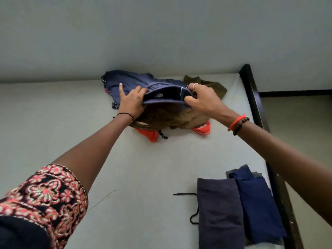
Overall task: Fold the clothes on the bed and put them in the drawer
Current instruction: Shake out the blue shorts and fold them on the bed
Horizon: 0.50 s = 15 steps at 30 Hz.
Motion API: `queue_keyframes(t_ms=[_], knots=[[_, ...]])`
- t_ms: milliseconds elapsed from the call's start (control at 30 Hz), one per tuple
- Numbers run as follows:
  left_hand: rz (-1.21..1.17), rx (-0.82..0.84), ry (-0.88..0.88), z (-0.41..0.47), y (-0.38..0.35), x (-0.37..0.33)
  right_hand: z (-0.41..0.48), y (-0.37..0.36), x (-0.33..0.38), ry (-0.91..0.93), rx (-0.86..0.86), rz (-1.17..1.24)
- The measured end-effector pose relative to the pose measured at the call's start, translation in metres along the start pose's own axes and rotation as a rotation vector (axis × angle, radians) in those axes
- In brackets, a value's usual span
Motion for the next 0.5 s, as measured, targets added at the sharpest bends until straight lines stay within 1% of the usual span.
queue_keyframes(t_ms=[67, 167, 333, 367, 500], knots=[[0.007, 0.003, -0.021, -0.01, 0.022, -0.004, -0.014, 0.03, 0.018, 0.013, 0.003, -0.001], [-0.008, -0.059, -0.06, -0.019, 0.067, -0.017, -0.03, 0.072, 0.047, 0.025, -0.02, 0.017], [-0.188, -0.216, -0.029, -0.024, 0.176, -0.023, -0.057, 0.152, 0.104, 0.094, -0.107, 0.13], [-0.216, -0.234, -0.011, -0.025, 0.201, -0.024, -0.062, 0.17, 0.113, 0.104, -0.133, 0.157], [-0.243, -0.214, 0.139, -0.034, 0.277, -0.02, -0.086, 0.233, 0.148, 0.157, -0.247, 0.243]])
Point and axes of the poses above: each hand's wrist, its own z-axis towards the middle knuckle, its own y-axis out of the back of the hand, x = y × z, the point moved 7 cm from there along z, towards the middle knuckle, and after that the axes turned 8 degrees about x, right-handed, at the moved point
